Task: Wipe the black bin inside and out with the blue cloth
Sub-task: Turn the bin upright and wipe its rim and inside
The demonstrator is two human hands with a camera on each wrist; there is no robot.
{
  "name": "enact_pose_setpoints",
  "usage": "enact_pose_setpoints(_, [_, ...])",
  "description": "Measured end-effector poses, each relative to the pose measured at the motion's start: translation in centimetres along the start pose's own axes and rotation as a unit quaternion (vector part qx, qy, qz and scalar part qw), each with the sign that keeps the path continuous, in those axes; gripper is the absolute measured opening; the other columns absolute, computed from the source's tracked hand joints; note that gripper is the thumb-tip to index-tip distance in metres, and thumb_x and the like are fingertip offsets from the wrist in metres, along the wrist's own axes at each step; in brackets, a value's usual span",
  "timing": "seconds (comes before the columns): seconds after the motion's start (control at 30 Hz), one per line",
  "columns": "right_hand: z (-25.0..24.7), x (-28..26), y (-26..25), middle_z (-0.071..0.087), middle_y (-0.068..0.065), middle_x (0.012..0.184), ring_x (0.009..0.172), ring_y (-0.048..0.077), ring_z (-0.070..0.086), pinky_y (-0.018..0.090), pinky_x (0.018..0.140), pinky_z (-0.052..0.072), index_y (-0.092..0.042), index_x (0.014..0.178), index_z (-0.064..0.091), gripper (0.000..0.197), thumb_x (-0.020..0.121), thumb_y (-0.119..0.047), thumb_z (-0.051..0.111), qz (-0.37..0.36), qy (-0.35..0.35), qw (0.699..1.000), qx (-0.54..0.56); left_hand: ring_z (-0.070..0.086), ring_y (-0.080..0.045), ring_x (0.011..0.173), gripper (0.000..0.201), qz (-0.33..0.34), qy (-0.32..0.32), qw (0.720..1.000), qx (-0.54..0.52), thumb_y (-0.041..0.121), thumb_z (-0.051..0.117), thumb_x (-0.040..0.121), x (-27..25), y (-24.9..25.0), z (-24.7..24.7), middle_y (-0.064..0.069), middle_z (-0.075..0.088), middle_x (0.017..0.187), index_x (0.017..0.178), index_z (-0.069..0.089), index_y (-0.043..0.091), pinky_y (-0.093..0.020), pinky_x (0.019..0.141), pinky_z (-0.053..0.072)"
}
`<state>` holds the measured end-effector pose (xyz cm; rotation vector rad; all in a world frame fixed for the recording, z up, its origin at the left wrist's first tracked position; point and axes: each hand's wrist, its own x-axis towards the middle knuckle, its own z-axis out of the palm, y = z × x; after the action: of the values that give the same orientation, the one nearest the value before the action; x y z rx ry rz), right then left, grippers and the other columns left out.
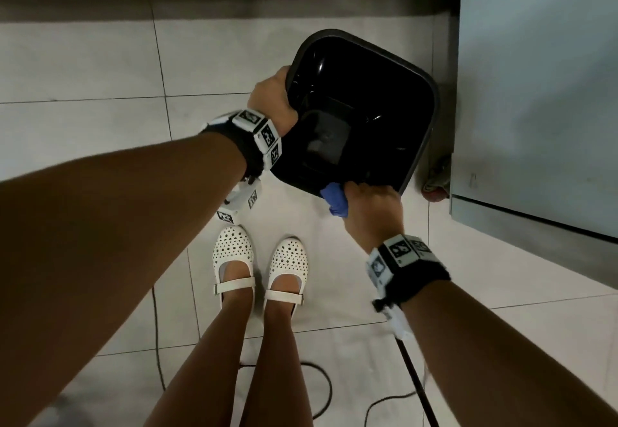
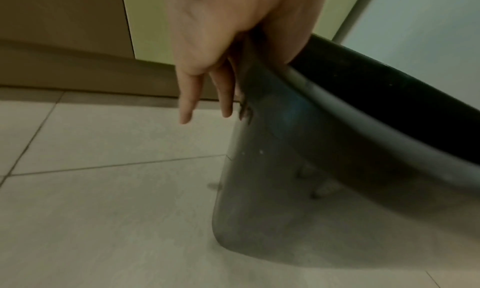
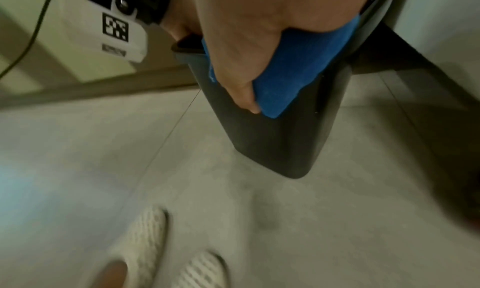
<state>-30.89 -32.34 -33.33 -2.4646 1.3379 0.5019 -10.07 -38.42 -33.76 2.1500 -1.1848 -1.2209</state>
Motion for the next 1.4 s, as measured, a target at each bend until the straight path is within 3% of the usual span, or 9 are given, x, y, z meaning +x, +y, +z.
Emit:
enact_pose_setpoints(0.1, [-0.3, 1.0, -3.6, 0.056, -0.001, 0.040, 0.033, 0.021, 0.053, 0.017, 0.042, 0.038, -0.016, 0.050, 0.060, 0.035, 0.033, -0.030, 0.087, 0.046, -0.002, 0.998, 0.039, 0.059, -0.032, 0.109, 0.066, -0.033, 0.012, 0.998, 0.045, 0.016, 0.049, 0.082, 0.6, 0.0, -0.9, -0.015, 0.064, 0.117, 0.145, 0.027, 0.019, -0.029, 0.093, 0.044])
enact_pose_setpoints(0.2, [-1.4, 2.3, -7.0, 0.070, 0.008, 0.072, 0.064, 0.028, 0.068, 0.026, 0.055, 0.040, -0.011, 0.082, 0.067, 0.024, 0.068, -0.029, 0.076, 0.117, -0.026, 0.986, 0.119, 0.060, -0.026, 0.108, 0.078, -0.147, 0.109, 0.983, -0.024, 0.015, 0.057, 0.083, -0.4, -0.6, -0.5, -0.010, 0.066, 0.114, 0.148, 0.014, 0.021, -0.027, 0.094, 0.044])
enact_pose_setpoints(0.27, [-1.7, 3.4, -8.8, 0.068, 0.012, 0.100, 0.091, 0.034, 0.066, 0.033, 0.068, 0.044, -0.007, 0.108, 0.059, 0.027, 0.088, -0.025, 0.057, 0.130, -0.040, 0.973, 0.186, 0.057, -0.027, 0.114, 0.083, -0.241, 0.152, 0.955, -0.086, 0.016, 0.061, 0.081, -1.4, -1.4, 0.4, -0.011, 0.062, 0.122, 0.148, 0.013, 0.018, -0.028, 0.097, 0.042])
enact_pose_setpoints(0.4, [-1.4, 4.0, -10.4, 0.065, 0.016, 0.111, 0.101, 0.033, 0.064, 0.036, 0.080, 0.051, -0.002, 0.122, 0.054, 0.043, 0.083, -0.018, 0.064, 0.128, 0.047, 0.966, 0.218, 0.056, -0.027, 0.116, 0.071, -0.235, 0.159, 0.947, -0.150, 0.008, 0.061, 0.078, -1.8, -3.0, 1.7, -0.012, 0.059, 0.126, 0.142, 0.030, 0.013, -0.030, 0.100, 0.045])
enact_pose_setpoints(0.53, [0.3, 3.3, -9.8, 0.028, 0.011, 0.153, 0.145, 0.026, 0.016, 0.045, 0.117, 0.010, -0.004, 0.147, 0.016, 0.073, 0.091, -0.029, 0.055, 0.069, -0.066, 0.980, 0.173, 0.056, -0.023, 0.116, 0.052, -0.189, 0.176, 0.954, -0.154, 0.000, 0.053, 0.082, -1.2, -2.7, 1.6, -0.009, 0.060, 0.125, 0.132, 0.046, 0.010, -0.013, 0.087, 0.039])
enact_pose_setpoints(0.67, [0.8, 2.4, -8.1, 0.064, 0.014, 0.122, 0.123, 0.033, 0.053, 0.054, 0.103, 0.037, 0.004, 0.121, 0.057, 0.066, 0.066, -0.029, 0.077, 0.035, 0.049, 0.995, 0.074, 0.055, -0.023, 0.116, 0.047, -0.162, 0.179, 0.960, -0.140, 0.001, 0.050, 0.084, -0.7, -1.5, 1.8, -0.009, 0.060, 0.126, 0.130, 0.047, 0.009, -0.005, 0.080, 0.031])
enact_pose_setpoints(0.83, [0.8, 1.2, -4.9, 0.073, 0.009, 0.101, 0.077, 0.022, 0.071, 0.043, 0.088, 0.053, -0.001, 0.116, 0.063, 0.084, 0.050, -0.048, 0.085, -0.078, 0.083, 0.989, 0.092, 0.056, -0.026, 0.114, 0.046, -0.138, 0.143, 0.973, -0.120, 0.002, 0.050, 0.083, -0.5, -1.2, 1.4, -0.013, 0.061, 0.123, 0.129, 0.048, 0.008, -0.022, 0.093, 0.041])
enact_pose_setpoints(1.23, [0.1, 1.6, -3.0, 0.072, 0.007, 0.108, 0.093, 0.021, 0.070, 0.045, 0.091, 0.048, -0.015, 0.099, 0.072, 0.064, 0.073, -0.066, 0.043, -0.107, 0.067, 0.988, 0.095, 0.061, -0.023, 0.104, 0.040, -0.158, 0.195, 0.962, -0.111, 0.000, 0.047, 0.081, 0.5, -0.1, 2.1, -0.010, 0.066, 0.113, 0.119, 0.057, 0.007, -0.013, 0.074, 0.038])
enact_pose_setpoints(1.4, [0.4, 1.4, -2.1, 0.075, 0.004, 0.096, 0.089, 0.018, 0.070, 0.041, 0.093, 0.048, -0.009, 0.124, 0.060, 0.056, 0.097, -0.047, 0.027, -0.133, 0.134, 0.972, 0.141, 0.060, -0.025, 0.105, 0.041, -0.146, 0.165, 0.969, -0.109, -0.002, 0.046, 0.080, 0.7, -0.4, 1.8, -0.011, 0.065, 0.113, 0.118, 0.056, 0.008, -0.012, 0.073, 0.038])
